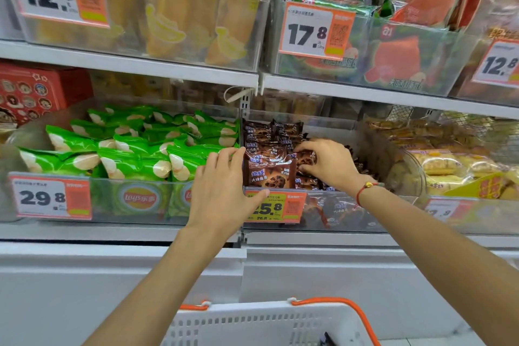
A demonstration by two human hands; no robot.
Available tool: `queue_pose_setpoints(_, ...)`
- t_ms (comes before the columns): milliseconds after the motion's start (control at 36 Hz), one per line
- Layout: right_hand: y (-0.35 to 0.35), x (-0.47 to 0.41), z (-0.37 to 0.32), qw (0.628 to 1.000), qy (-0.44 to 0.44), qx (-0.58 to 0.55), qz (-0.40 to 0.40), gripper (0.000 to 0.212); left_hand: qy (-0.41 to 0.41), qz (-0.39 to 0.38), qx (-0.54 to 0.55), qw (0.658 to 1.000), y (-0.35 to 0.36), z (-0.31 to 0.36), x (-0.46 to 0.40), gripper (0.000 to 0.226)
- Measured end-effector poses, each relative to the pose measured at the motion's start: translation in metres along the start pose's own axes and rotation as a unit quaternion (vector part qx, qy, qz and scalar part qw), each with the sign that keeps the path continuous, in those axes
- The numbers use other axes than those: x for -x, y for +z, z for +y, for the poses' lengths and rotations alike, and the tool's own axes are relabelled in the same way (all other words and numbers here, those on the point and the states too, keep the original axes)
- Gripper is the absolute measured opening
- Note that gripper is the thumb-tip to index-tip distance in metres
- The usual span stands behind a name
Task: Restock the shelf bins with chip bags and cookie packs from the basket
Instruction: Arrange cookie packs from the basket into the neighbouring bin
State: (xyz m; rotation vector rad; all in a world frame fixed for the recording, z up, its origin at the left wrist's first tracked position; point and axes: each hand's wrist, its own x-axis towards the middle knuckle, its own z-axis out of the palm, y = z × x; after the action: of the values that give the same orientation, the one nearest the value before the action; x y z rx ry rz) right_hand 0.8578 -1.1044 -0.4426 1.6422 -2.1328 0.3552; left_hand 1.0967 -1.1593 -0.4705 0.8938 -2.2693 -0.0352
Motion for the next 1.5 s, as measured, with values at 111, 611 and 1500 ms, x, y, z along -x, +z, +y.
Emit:
queue_pose_setpoints(111, 0.004, 0.002, -0.001, 1.000, -0.004, -0.004, -0.010, 0.037, 0.000, 0.001, -0.007, 1.000, -0.001, 0.001, 0.001, 0.087)
queue_pose_setpoints(611, -0.022, 0.062, -0.016, 0.955, 0.083, -0.273, 0.085, 0.054, 0.026, 0.059, 0.044, 0.997, -0.002, 0.005, 0.010, 0.076)
queue_pose_setpoints(1500, 0.211, 0.356, -0.172, 0.754, 0.130, -0.269, -0.585, 0.036, -0.218, -0.585, 0.090, 0.776, 0.157, -0.044, 0.331, 0.025)
